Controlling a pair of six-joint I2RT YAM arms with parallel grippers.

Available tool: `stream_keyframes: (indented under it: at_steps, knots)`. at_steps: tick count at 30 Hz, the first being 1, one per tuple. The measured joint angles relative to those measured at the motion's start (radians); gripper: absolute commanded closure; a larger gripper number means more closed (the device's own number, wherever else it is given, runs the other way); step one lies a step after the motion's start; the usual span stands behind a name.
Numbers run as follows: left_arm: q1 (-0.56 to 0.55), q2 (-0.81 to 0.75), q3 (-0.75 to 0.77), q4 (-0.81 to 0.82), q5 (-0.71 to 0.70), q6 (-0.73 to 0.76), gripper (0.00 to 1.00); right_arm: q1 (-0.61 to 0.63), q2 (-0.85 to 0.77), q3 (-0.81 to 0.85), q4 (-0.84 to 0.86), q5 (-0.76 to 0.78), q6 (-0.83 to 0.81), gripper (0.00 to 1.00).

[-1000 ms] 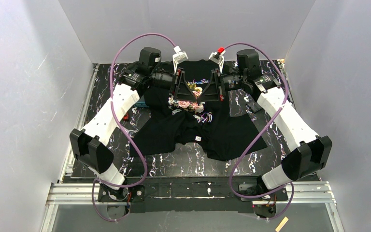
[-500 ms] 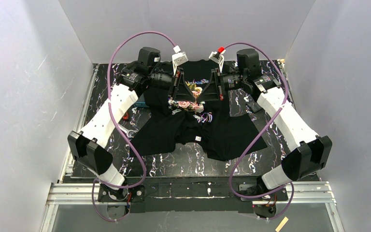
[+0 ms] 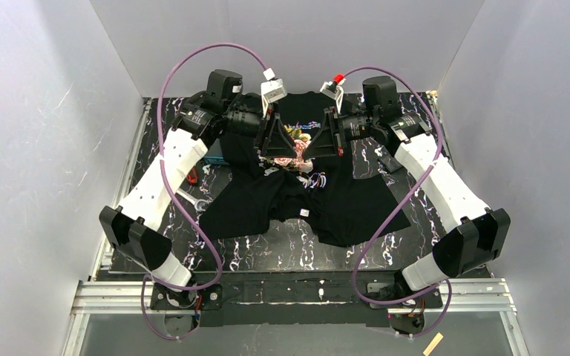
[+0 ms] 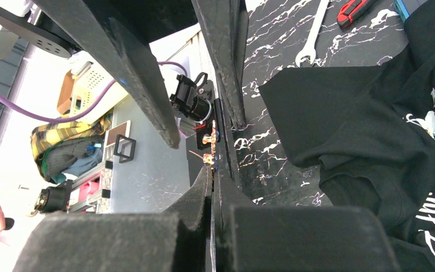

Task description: Remove the brooch from the garment

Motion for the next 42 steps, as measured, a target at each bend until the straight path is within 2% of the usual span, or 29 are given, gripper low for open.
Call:
stream_keyframes:
  at_steps: [6, 16, 19, 24, 33, 42]
  knots:
    - [0.001, 0.001, 0.039, -0.005, 0.007, -0.069, 0.51, 0.0, 0.0, 0.0, -0.008, -0.002, -0.013, 0.99]
    - [0.001, 0.058, 0.072, 0.0, 0.001, -0.225, 0.53, 0.0, -0.002, 0.0, -0.019, -0.003, -0.018, 0.99]
    - [0.001, 0.077, 0.072, 0.0, 0.001, -0.25, 0.57, 0.0, -0.005, 0.0, -0.021, -0.006, -0.019, 0.99]
    - [0.001, 0.082, 0.072, 0.0, 0.01, -0.266, 0.64, 0.0, -0.008, 0.0, -0.021, -0.014, -0.019, 0.99]
    - [0.001, 0.082, 0.072, 0.0, 0.053, -0.267, 0.57, 0.0, -0.008, 0.0, -0.02, -0.024, -0.018, 0.99]
    - [0.001, 0.082, 0.053, 0.0, 0.079, -0.261, 0.64, 0.0, -0.008, 0.0, 0.0, -0.026, -0.001, 0.99]
